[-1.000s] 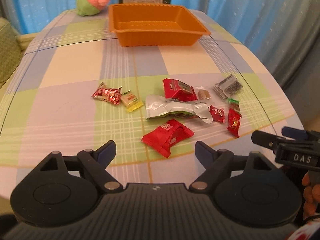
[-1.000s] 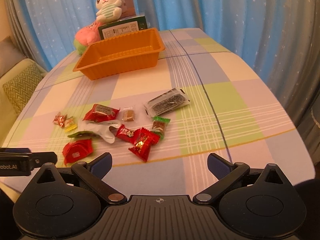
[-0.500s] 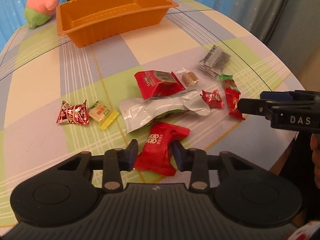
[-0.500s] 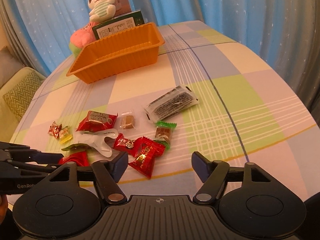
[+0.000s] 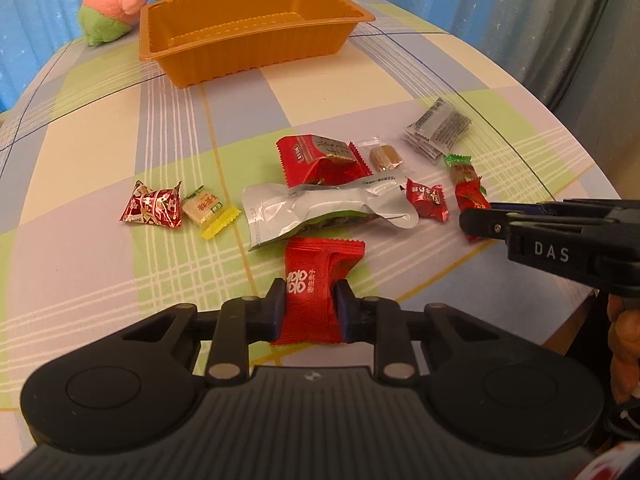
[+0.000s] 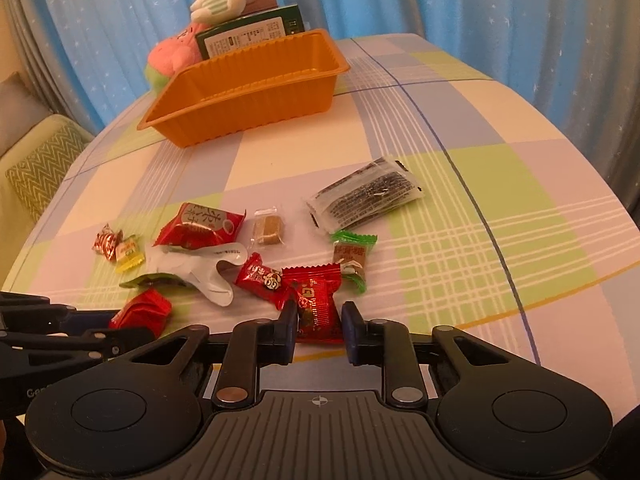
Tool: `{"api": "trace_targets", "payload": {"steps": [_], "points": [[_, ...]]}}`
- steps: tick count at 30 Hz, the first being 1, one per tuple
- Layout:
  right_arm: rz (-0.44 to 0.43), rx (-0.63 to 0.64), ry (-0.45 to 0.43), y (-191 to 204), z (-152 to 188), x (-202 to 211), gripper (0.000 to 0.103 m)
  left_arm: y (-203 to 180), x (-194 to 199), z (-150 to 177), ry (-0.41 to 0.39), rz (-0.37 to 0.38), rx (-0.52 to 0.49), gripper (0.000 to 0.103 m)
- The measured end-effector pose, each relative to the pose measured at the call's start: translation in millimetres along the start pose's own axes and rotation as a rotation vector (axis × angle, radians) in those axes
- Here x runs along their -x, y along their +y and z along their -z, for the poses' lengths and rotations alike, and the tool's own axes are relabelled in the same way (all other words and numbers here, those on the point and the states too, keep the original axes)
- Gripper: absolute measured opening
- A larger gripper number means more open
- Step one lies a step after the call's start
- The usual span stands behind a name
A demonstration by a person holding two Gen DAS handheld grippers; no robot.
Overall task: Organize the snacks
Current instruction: 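Carry both candies to the orange tray and open both tools to drop them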
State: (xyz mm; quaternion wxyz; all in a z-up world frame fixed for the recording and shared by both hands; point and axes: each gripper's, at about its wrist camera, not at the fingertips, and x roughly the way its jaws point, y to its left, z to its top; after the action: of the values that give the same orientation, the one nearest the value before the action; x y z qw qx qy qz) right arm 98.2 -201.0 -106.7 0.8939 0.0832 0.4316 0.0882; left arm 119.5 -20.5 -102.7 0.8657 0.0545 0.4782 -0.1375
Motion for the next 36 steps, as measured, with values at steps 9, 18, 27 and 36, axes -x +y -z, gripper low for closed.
{"api": "trace_targets", "payload": {"steps": [9,18,27,36], "points": [[-0.026,0.005,-0.052,3,-4,24,0.021,-6,20,0,-0.042,0.0,0.031,0.022],[-0.043,0.009,-0.076,5,-22,32,0.021,0,45,-29,-0.132,-0.003,0.072,0.022],[-0.039,0.04,-0.12,1,-66,21,0.021,16,50,-74,-0.209,-0.01,0.089,0.022],[-0.067,0.064,-0.2,6,-139,-8,0.021,44,35,-129,-0.285,-0.032,0.124,0.022]]}}
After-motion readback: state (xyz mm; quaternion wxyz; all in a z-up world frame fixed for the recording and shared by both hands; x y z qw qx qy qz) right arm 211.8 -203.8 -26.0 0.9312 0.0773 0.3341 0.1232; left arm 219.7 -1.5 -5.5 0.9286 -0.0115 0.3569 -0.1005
